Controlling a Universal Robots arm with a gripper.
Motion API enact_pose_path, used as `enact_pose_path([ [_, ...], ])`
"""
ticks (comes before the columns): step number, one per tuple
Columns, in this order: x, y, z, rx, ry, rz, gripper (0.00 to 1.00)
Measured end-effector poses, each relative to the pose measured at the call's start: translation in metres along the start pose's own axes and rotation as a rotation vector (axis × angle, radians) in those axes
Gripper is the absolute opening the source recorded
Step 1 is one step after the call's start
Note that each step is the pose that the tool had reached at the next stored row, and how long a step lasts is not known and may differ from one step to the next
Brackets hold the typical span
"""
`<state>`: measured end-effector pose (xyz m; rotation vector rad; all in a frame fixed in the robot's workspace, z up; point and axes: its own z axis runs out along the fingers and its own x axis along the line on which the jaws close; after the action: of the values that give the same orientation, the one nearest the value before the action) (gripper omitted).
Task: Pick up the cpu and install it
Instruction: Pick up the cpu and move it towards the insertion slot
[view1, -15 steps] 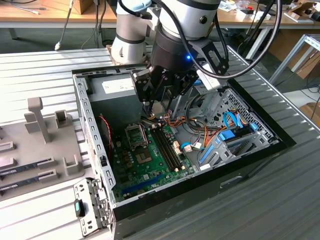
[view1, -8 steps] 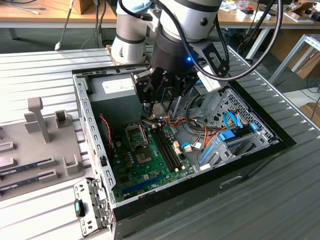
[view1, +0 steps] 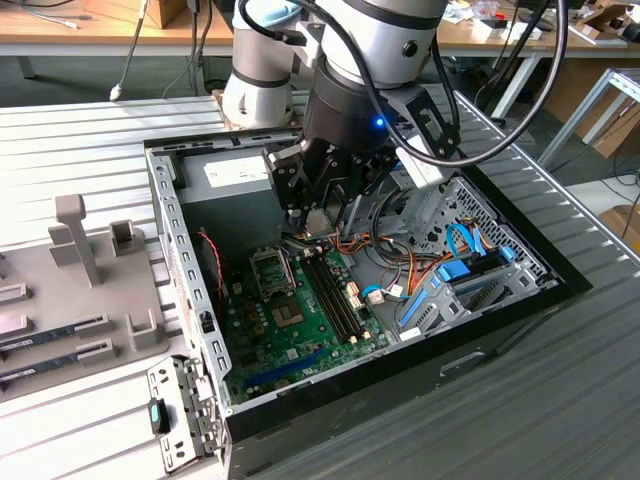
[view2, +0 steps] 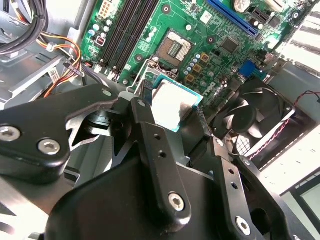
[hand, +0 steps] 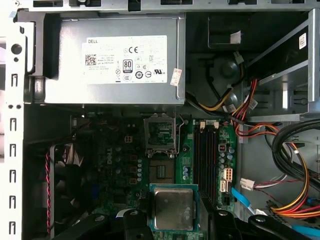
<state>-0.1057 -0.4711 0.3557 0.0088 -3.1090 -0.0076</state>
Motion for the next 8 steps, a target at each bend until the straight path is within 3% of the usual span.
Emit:
enact_pose_path([
  [8,-0.0005,-0.0017,0.0017,-0.0001,0.0,0.0,0.47],
])
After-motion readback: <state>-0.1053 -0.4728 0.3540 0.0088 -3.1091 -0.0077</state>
